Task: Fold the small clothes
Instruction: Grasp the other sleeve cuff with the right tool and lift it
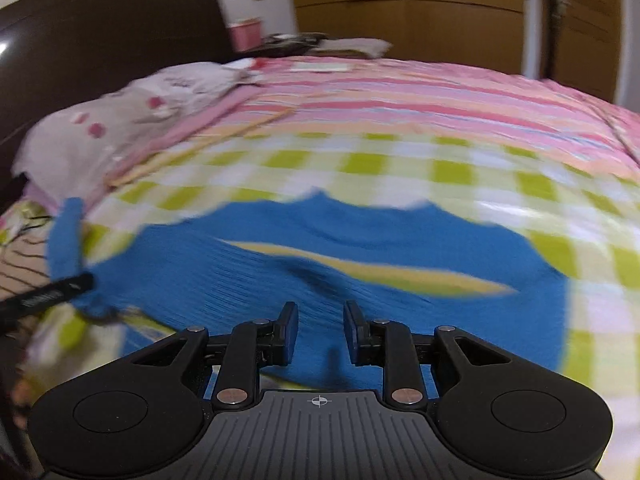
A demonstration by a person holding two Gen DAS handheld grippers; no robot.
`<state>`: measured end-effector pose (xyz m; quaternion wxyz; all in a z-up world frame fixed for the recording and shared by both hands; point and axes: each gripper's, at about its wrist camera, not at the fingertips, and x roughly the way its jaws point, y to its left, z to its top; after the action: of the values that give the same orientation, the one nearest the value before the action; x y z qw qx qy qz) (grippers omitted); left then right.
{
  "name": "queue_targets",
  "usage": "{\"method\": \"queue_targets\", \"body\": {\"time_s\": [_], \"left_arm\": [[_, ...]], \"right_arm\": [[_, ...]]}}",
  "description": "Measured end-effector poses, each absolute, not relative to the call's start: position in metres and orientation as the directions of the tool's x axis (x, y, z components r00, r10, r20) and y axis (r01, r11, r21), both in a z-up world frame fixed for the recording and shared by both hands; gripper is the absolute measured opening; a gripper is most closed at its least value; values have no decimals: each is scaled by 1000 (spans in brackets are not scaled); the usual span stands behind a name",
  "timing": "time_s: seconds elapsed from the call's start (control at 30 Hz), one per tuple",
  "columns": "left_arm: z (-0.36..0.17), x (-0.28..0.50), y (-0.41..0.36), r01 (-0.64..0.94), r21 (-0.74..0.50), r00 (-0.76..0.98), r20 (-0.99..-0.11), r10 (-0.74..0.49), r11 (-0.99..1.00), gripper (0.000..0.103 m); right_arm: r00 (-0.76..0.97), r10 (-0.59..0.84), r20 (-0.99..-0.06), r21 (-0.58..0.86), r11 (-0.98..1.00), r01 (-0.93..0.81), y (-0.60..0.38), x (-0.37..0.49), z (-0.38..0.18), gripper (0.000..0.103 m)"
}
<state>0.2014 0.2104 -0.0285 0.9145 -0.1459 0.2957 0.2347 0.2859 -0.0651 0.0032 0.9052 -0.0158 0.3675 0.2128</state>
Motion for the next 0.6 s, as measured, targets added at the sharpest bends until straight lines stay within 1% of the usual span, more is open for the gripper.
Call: {"method": "queue_targets", "body": {"time_s": [0.17,0.23,0.3,0.47,0.6], "left_arm": [[-32,201,204,-496,-120,703,-637,317,860,87],[-29,198,204,-486,-144,712,-637,295,862,87],[-26,195,207,-492,-143,716,-628,305,859,87],[-27,196,222,-533,-137,695,-634,339,835,85],[-26,194,232,-556,-140,689,-630,359,819,85]], "right_arm": [[546,511,-664,187,820,-540,3,307,26,25],[467,584,-664,227,752,-619,38,321,36,32],[392,636,-665,266,692,-671,70,330,40,32],[265,692,-672,321,594,-738,149,348,32,33],[171,711,-682,373,539,-755,198,362,19,33]]}}
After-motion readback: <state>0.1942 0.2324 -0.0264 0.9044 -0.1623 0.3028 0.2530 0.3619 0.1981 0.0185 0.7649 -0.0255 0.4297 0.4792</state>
